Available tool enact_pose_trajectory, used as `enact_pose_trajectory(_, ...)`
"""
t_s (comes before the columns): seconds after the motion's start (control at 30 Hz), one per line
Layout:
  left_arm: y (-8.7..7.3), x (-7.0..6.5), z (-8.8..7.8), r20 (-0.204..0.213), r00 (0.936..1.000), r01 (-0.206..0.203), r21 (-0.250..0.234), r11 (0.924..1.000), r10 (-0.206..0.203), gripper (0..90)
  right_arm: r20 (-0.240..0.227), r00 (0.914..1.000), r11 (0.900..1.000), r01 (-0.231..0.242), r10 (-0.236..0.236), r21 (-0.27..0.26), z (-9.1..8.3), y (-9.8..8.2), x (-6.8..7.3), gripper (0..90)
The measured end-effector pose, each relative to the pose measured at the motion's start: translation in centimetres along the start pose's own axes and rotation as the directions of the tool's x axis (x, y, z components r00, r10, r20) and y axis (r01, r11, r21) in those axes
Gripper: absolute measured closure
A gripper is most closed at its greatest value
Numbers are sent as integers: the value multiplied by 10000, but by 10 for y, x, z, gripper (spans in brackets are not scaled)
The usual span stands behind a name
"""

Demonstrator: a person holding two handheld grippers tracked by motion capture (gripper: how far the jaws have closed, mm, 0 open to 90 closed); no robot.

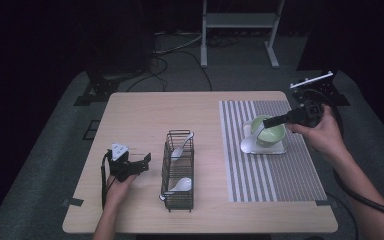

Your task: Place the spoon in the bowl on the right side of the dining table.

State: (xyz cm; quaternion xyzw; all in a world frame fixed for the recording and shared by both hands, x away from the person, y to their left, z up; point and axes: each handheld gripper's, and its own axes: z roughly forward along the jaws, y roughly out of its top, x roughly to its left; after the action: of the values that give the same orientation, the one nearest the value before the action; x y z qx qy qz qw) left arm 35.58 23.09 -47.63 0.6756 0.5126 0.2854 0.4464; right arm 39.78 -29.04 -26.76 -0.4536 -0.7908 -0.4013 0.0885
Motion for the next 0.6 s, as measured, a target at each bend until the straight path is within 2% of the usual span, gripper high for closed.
enact_pose_trajectory(0.6,0,0,0,-14,10000,-38,10,10000,38,0,154,9997,9998,-186,187,-103,-6,-1,-7,855)
